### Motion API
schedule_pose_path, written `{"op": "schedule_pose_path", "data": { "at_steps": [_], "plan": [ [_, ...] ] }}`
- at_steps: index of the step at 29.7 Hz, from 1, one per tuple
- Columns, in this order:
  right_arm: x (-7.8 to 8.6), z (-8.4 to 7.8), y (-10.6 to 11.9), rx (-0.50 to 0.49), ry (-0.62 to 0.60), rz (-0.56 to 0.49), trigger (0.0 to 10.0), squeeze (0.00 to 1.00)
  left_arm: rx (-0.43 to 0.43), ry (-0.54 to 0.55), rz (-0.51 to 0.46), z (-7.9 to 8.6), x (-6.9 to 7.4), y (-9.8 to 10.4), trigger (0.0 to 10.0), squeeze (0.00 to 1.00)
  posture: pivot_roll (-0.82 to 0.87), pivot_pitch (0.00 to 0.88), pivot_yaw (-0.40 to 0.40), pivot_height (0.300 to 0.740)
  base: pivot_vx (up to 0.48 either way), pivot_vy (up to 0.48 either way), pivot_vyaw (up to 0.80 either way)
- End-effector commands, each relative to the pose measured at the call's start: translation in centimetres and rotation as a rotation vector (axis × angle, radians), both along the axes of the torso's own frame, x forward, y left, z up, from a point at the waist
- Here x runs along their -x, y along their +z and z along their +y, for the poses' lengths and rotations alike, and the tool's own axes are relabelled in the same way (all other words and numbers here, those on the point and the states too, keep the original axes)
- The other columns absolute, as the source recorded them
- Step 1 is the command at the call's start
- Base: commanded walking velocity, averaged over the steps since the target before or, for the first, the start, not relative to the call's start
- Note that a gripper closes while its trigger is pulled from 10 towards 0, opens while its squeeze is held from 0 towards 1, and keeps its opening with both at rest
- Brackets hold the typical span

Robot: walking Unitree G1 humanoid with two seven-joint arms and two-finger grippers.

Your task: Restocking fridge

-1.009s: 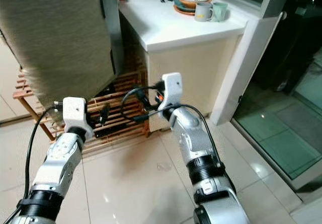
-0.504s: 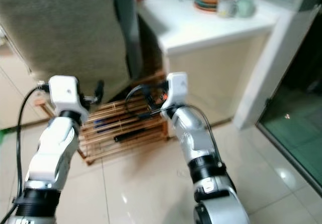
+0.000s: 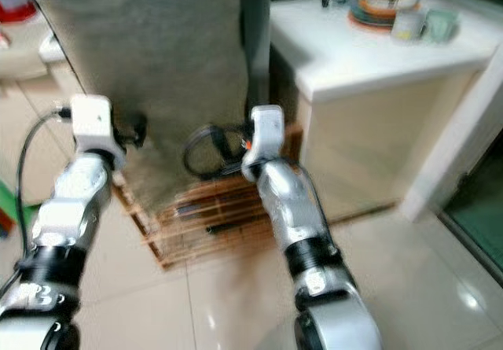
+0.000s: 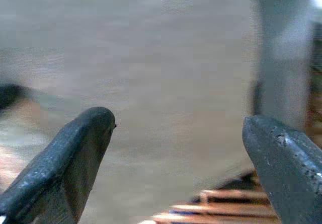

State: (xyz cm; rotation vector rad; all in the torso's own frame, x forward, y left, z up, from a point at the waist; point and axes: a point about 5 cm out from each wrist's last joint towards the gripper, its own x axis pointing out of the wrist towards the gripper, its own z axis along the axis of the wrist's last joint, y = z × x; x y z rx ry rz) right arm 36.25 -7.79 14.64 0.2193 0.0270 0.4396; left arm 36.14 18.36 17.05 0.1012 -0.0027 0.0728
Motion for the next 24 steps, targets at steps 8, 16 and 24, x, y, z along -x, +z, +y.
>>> {"op": "schedule_pose_path", "data": {
  "at_steps": [8,16,24],
  "plan": [
    [0.1,1.2,0.7,-0.007,0.040,-0.029,10.0,0.00,0.011,0.079,0.061,2.5,-1.1,-1.2,10.0,0.00,-0.11,0.000,0.072,0.740,0.405,0.257,0.00],
    [0.2,1.3,0.7,-0.005,0.042,-0.034,10.0,0.00,0.002,0.056,-0.044,1.9,-0.8,0.1,10.0,0.00,-0.11,0.000,0.079,0.740,0.197,0.098,0.00],
    [1.0,-0.4,0.9,0.047,-0.054,-0.107,10.0,0.00,0.012,-0.174,-0.160,-2.0,1.9,0.7,10.0,0.00,-0.10,0.000,0.064,0.740,0.000,0.160,0.00]
  ]
}}
